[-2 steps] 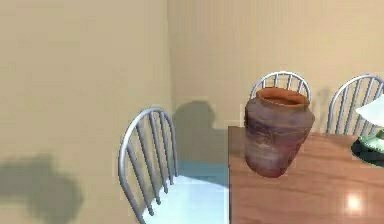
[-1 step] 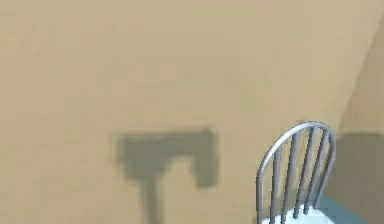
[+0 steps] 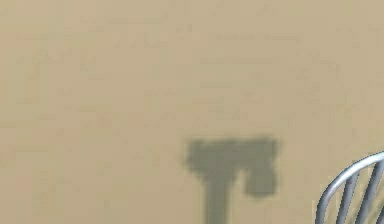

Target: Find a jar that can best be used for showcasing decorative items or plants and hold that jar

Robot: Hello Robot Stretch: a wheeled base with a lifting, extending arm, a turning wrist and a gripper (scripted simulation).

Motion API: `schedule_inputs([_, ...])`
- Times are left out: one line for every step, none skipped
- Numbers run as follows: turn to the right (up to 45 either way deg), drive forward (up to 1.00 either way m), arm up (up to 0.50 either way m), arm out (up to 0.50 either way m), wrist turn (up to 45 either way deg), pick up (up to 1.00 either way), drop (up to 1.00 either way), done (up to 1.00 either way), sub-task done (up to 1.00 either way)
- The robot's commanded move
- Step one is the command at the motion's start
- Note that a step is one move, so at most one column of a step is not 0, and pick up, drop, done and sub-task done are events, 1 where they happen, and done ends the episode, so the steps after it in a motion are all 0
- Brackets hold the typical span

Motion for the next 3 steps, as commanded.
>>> schedule_inputs([0.0, 0.00, 0.50, 0.00, 0.0, 0.00, 0.00, 0.00, 0.00])
schedule_inputs([0.0, 0.00, 0.38, 0.00, 0.0, 0.00, 0.00, 0.00, 0.00])
schedule_inputs([0.0, 0.00, 0.00, 0.46, 0.0, 0.00, 0.00, 0.00, 0.00])
